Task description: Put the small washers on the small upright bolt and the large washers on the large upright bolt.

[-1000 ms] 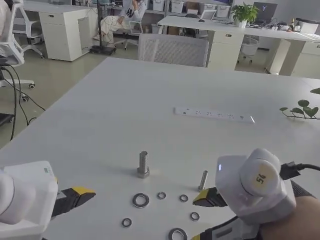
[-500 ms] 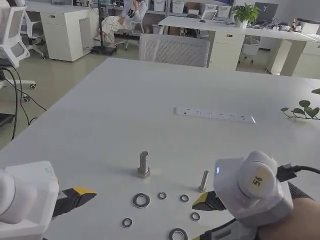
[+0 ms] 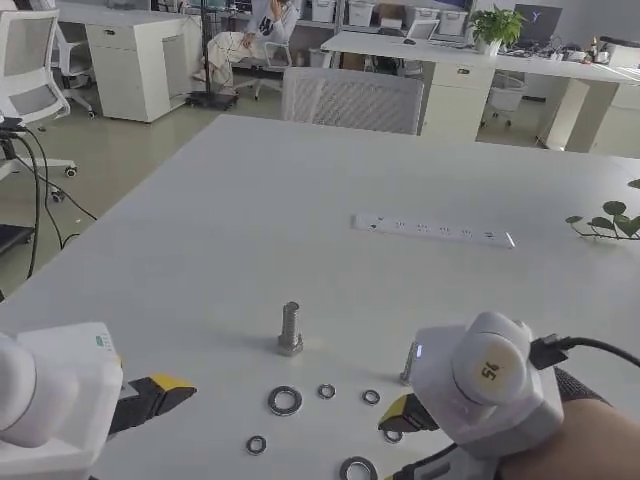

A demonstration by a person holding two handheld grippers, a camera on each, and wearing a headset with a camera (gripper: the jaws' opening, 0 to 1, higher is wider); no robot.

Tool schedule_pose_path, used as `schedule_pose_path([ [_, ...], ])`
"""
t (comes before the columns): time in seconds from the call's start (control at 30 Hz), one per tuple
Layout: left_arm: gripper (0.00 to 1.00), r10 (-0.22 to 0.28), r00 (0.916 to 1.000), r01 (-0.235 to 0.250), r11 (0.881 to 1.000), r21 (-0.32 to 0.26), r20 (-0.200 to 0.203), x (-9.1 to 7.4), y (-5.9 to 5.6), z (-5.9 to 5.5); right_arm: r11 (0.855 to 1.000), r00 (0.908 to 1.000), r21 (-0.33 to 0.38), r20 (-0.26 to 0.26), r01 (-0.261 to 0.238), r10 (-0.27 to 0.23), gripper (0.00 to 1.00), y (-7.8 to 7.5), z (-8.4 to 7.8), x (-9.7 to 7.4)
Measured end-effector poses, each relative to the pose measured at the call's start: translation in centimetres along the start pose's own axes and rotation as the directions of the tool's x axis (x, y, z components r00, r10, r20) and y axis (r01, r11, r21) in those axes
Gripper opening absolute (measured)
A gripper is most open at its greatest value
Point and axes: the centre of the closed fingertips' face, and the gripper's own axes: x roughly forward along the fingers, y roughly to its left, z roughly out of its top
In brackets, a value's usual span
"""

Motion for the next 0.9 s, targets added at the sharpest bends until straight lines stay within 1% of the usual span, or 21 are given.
schedule_pose_path([
  [0.17, 1.0, -0.004, 1.0, 0.004, 1.0, -0.001, -0.002, 0.0, -0.1, -0.1, 1.0, 0.9999, -0.008, -0.016, -0.002, 0.002, 0.42, -0.1, -0.3, 0.6],
  [0.23, 0.97, -0.007, 1.0, 0.007, 1.0, 0.002, -0.007, 0.1, -0.1, -0.1, 1.0, 0.9997, -0.011, -0.026, -0.006, 0.006, 0.41, -0.1, -0.4, 0.8],
  [0.5, 0.98, -0.001, 1.0, 0.001, 1.0, 0.001, -0.002, 0.1, 0.0, -0.1, 0.999, 0.9987, -0.027, -0.048, -0.018, 0.017, 0.38, 0.0, -0.6, 1.6],
  [0.77, 0.97, -0.002, 1.0, 0.002, 1.0, -0.002, 0.001, 0.2, 0.0, 0.0, 0.998, 0.9966, -0.068, -0.081, -0.017, 0.011, 0.35, -0.1, -1.0, 2.1],
  [0.9, 0.97, -0.003, 1.0, 0.003, 1.0, -0.004, 0.002, 0.2, -0.1, 0.0, 0.997, 0.9968, -0.068, -0.079, -0.019, 0.014, 0.34, -0.1, -0.9, 2.1],
])
